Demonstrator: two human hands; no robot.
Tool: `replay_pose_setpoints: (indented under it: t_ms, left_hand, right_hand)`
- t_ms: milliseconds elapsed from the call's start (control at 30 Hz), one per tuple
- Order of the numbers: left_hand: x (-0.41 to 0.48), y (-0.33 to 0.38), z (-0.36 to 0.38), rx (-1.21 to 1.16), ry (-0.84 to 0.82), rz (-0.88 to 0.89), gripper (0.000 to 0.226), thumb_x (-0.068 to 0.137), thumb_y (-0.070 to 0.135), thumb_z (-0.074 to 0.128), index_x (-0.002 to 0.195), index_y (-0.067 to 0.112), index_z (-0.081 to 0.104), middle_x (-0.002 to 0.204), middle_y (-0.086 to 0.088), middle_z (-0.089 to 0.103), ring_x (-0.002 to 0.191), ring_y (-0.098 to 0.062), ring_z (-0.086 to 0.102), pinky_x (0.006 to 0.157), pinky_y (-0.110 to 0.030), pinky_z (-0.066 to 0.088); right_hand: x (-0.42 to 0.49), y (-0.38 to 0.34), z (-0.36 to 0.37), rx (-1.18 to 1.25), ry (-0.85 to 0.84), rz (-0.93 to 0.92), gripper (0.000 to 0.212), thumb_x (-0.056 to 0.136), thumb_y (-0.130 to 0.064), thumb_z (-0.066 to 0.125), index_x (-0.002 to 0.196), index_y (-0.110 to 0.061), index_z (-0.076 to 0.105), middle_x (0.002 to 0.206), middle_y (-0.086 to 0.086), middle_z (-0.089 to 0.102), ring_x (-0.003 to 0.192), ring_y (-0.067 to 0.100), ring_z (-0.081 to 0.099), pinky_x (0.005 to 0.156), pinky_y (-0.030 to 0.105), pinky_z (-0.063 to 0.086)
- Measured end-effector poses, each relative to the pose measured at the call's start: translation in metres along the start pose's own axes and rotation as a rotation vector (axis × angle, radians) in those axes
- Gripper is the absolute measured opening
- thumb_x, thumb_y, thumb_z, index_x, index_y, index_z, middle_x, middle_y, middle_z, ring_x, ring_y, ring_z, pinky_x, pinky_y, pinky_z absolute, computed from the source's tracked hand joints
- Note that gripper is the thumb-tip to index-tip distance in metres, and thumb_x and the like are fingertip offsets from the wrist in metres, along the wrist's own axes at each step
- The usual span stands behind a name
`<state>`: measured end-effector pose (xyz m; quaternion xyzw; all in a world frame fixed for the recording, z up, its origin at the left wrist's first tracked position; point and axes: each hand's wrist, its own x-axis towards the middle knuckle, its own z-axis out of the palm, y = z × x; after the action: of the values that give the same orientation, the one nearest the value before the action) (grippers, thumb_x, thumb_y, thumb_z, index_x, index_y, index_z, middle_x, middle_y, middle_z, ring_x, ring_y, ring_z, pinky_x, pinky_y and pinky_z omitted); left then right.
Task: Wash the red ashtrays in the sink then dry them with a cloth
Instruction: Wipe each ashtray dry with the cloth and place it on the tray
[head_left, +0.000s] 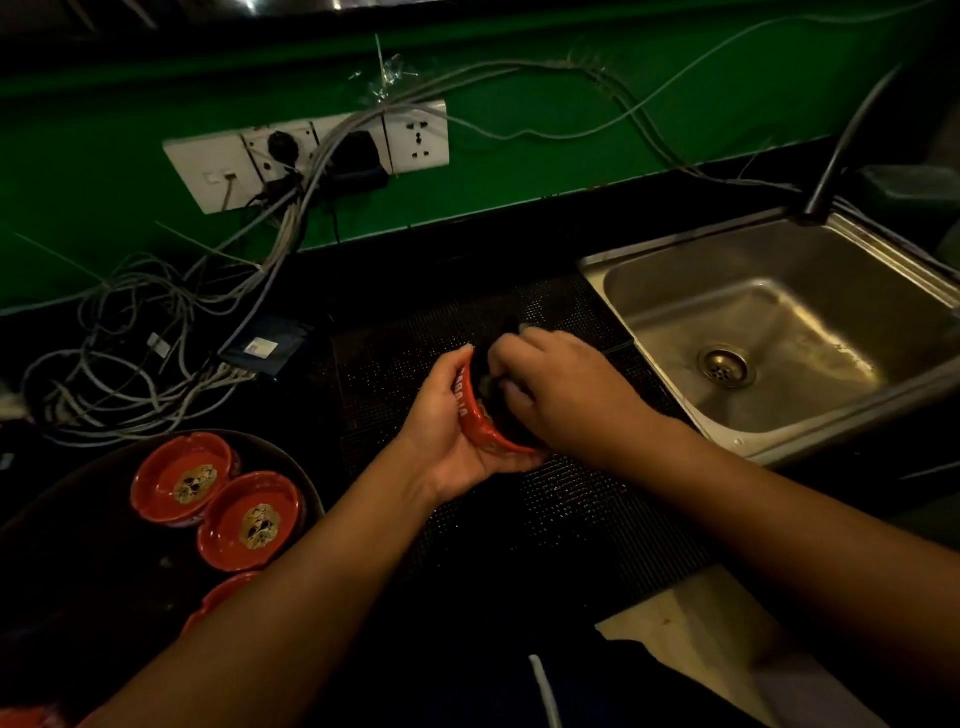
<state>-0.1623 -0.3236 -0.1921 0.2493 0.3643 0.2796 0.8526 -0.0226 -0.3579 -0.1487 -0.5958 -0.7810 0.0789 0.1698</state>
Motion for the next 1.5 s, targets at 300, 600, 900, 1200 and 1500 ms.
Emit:
replay_pose_setpoints:
  t_ms: [300,600,900,1200,1500]
  left_hand:
    - [-0.001,0.008,-0.013,-0.052,-0.035,-0.022,0.057,0.09,0.056,0.033,0.093,0.02,0.077,0.107,-0.015,0.071,0.097,-0.034,0.064,0.089,-0.053,0.044]
    - [0.012,0.007,-0.001,0.001,0.043,0.091,0.052,0.089,0.055,0.038,0.115,0.019,0.066,0.112,-0.013,0.07,0.102,-0.031,0.063,0.081,-0.051,0.052]
    - [0.016,0.005,0.004,0.103,0.049,0.157,0.042,0.085,0.05,0.048,0.117,0.026,0.061,0.106,-0.009,0.067,0.091,-0.026,0.065,0.077,-0.048,0.052]
    - [0.016,-0.001,0.009,0.076,0.092,0.122,0.054,0.087,0.056,0.042,0.125,0.021,0.058,0.112,-0.012,0.069,0.099,-0.029,0.066,0.084,-0.055,0.051]
    - [0.009,-0.001,-0.004,0.041,0.057,0.111,0.059,0.09,0.053,0.041,0.133,0.014,0.052,0.115,-0.013,0.064,0.098,-0.027,0.063,0.08,-0.044,0.052]
  right_hand:
    - [-0.007,0.013,0.002,-0.273,-0.341,-0.094,0.053,0.094,-0.045,0.029,0.146,-0.039,0.028,0.156,0.0,0.02,0.131,0.035,0.027,0.108,0.049,0.032]
    - [0.019,-0.006,-0.005,-0.406,-0.376,0.253,0.042,0.09,-0.039,0.054,0.127,-0.021,0.05,0.124,0.006,0.039,0.089,0.026,0.049,0.069,0.039,0.043]
    - [0.019,0.011,-0.023,0.5,-0.707,0.393,0.017,0.088,-0.026,0.057,0.077,-0.017,0.067,0.063,-0.007,0.064,0.056,0.008,0.06,0.054,0.022,0.044]
    - [0.014,0.014,-0.004,1.349,-0.294,0.768,0.032,0.092,-0.033,0.056,0.111,-0.008,0.066,0.101,0.016,0.071,0.089,0.028,0.069,0.071,0.037,0.058]
    - [0.006,0.004,-0.002,0.346,-0.488,0.389,0.021,0.09,-0.03,0.054,0.097,-0.024,0.072,0.086,-0.004,0.065,0.08,0.013,0.062,0.063,0.025,0.048]
